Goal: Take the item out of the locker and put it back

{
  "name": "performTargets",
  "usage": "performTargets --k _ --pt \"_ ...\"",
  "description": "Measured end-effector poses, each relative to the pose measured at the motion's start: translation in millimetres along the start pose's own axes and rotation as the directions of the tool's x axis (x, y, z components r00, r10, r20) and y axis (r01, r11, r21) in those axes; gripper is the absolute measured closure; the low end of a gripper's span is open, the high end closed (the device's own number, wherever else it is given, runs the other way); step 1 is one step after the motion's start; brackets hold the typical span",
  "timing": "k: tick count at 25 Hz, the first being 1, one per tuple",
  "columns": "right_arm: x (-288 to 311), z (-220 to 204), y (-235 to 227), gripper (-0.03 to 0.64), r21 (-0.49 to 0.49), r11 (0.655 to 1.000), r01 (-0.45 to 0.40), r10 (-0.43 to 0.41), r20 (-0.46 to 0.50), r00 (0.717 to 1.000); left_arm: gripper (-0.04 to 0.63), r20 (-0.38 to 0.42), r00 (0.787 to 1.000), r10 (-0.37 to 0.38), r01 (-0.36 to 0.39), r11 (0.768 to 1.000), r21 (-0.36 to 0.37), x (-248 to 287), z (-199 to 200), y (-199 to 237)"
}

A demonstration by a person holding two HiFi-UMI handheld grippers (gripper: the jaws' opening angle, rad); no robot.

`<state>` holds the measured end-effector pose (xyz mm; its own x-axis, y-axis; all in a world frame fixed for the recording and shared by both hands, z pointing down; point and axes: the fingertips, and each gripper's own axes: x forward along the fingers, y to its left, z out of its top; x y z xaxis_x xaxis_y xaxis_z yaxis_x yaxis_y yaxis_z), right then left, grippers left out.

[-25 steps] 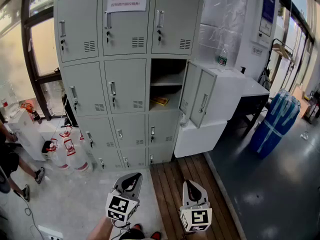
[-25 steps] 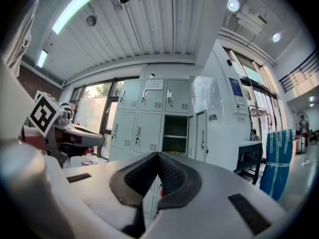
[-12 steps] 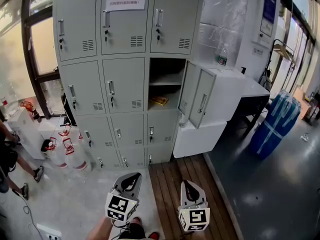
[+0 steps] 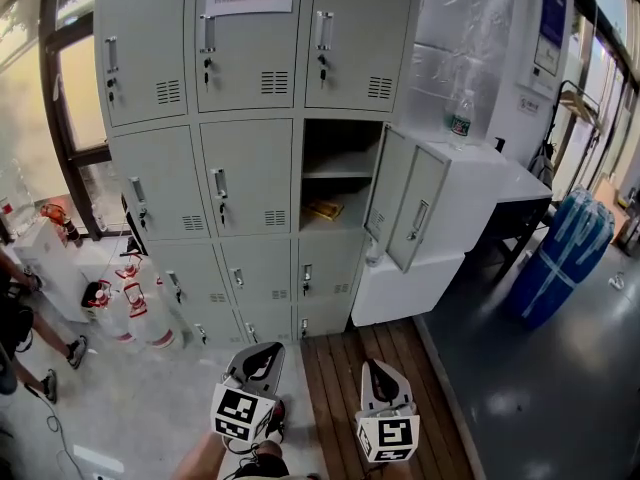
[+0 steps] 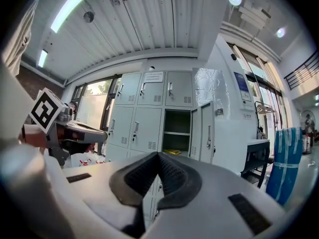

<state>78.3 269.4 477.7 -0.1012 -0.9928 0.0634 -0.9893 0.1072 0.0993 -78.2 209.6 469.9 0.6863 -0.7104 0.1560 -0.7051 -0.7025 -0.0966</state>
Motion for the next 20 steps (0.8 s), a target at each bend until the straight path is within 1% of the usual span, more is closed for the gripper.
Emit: performTargets --k 6,14,20 --pt "80.5 4.8 -7.1 0.604 0.013 1.0 0.001 -0.001 -0.017 1.0 0.574 -0.011 1.0 -0.013 0.013 1.0 -0.009 61.6 7.8 55.2" --pt "196.2 17.0 -20.2 0.604 0.017 0.999 0.049 -0.048 -0.041 0.998 0.574 -0.022 0.998 -0.066 0.066 0.998 -0.006 153.3 21.2 136.5" --pt "267.9 16.9 -27.9 0.603 0.015 0.997 0.082 -0.081 -0.064 0.995 0.574 -0.03 0.994 -0.103 0.103 0.995 -0.011 208.8 21.9 188.3"
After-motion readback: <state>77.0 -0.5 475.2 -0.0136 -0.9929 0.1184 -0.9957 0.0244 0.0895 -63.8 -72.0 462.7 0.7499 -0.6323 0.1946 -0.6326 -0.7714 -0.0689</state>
